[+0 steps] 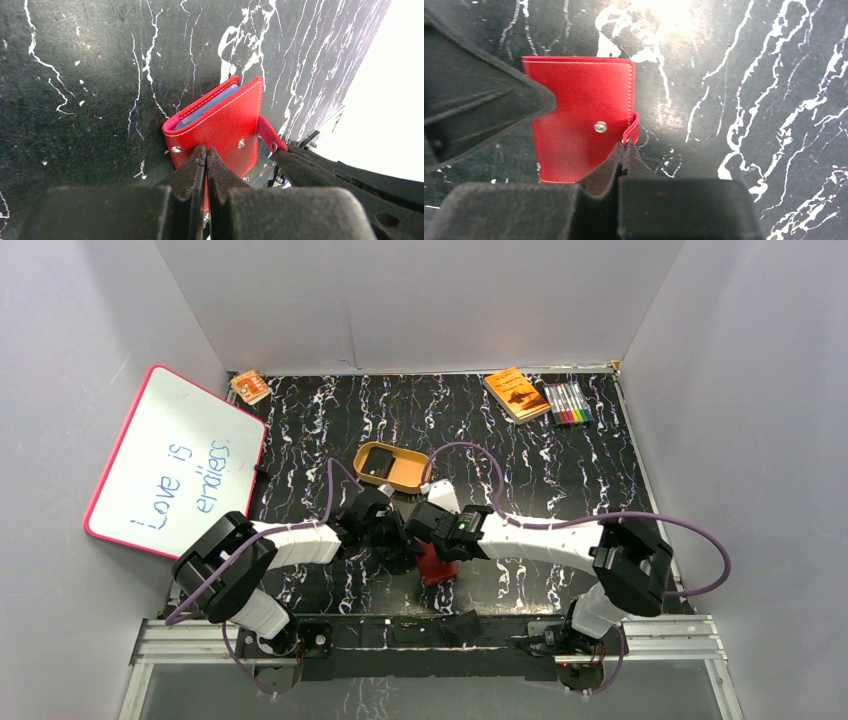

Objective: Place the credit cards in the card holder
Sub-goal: Open the card holder at the center of the board.

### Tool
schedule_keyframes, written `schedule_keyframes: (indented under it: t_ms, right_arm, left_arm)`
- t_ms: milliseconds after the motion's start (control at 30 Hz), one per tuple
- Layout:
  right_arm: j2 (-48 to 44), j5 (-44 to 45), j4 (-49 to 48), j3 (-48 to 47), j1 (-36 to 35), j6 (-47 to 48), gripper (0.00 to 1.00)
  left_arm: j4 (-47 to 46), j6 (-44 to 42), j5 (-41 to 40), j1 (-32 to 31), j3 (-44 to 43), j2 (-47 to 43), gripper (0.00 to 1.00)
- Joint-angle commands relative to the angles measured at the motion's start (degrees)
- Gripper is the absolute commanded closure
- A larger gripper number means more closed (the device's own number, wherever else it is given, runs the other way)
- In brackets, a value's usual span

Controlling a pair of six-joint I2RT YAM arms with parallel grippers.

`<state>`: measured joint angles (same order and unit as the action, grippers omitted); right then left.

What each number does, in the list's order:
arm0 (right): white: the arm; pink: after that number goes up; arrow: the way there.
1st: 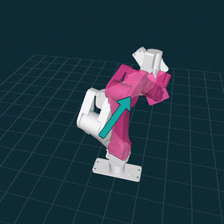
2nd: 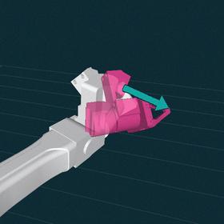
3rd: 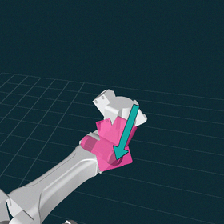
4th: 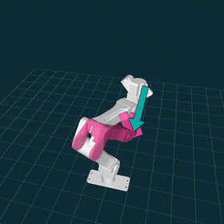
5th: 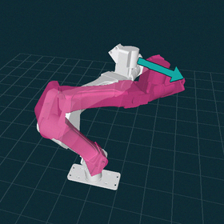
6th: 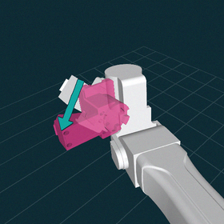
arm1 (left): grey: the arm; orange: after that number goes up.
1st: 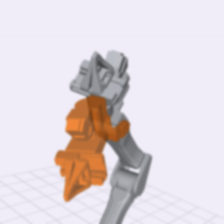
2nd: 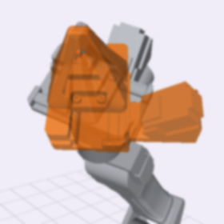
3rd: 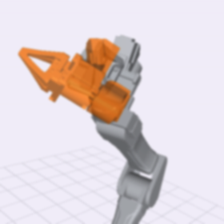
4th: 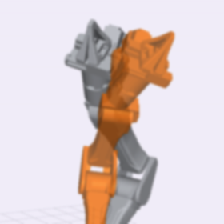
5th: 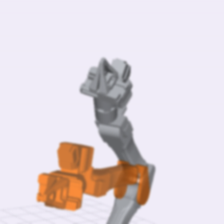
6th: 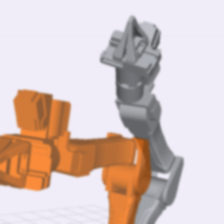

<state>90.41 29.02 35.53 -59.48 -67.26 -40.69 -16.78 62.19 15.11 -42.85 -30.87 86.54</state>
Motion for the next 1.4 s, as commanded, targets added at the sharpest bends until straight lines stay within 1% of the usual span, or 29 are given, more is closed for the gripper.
schedule_keyframes:
  t_ms: [0, 167, 200, 333, 400, 467, 533, 667, 733, 867, 1167, 1367]
  right_arm:
    - [-4.4, 1.0, 1.1, 3.3, 1.7, -2.8, 1.0]
    - [-10.1, -6.2, -4.4, 10.9, 7.6, -4.0, 1.0]
    - [-11.6, -7.8, -6.0, 12.5, 8.9, -4.0, 1.0]
    - [-18.3, -12.8, -13.4, 17.3, 11.0, -2.7, 1.0]
    - [-20.5, -14.1, -15.1, 18.0, 11.4, -1.8, 1.0]
    - [-21.5, -15.0, -15.7, 17.7, 11.5, -0.6, 1.0]
    - [-22.5, -16.4, -16.9, 17.6, 11.4, 0.3, 1.0]
    - [-24.2, -19.9, -19.7, 17.8, 11.4, 0.9, 1.0]
    - [-24.8, -21.2, -21.2, 18.1, 11.4, 0.8, 1.0]
    - [-25.6, -22.9, -22.9, 18.1, 11.4, 0.6, 1.0]
    - [-27.6, -25.4, -25.4, 18.8, 11.5, 0.1, 1.0]
    - [-30.0, -25.6, -26.3, 18.9, 11.4, -0.4, 1.0]
  left_arm:
    - [6.9, -1.8, -3.6, 0.0, 1.1, 2.8, 1.0]
    - [7.4, -3.2, -3.4, 0.0, 0.1, 0.8, 1.0]
    - [8.2, -3.5, -3.6, 0.0, -0.4, -0.1, 0.98]
    - [10.2, -4.8, -2.9, 0.0, -2.6, -4.0, 0.66]
    - [11.8, -5.0, -2.5, 0.0, -4.0, -5.5, 0.51]
    - [13.4, -5.4, -2.4, 0.0, -5.5, -6.8, 0.39]
    - [14.5, -5.6, -2.1, 0.0, -6.6, -8.0, 0.31]
    - [14.6, -5.8, -0.1, 0.0, -7.5, -8.1, 0.18]
    - [14.4, -5.7, 0.6, 0.0, -8.0, -7.5, 0.16]
    - [13.6, -5.5, 1.7, -0.1, -8.7, -6.3, 0.15]
    - [12.4, -5.2, 2.8, -0.3, -9.0, -4.5, 0.15]
    - [12.5, -5.3, 2.8, -0.3, -8.2, -4.5, 0.17]
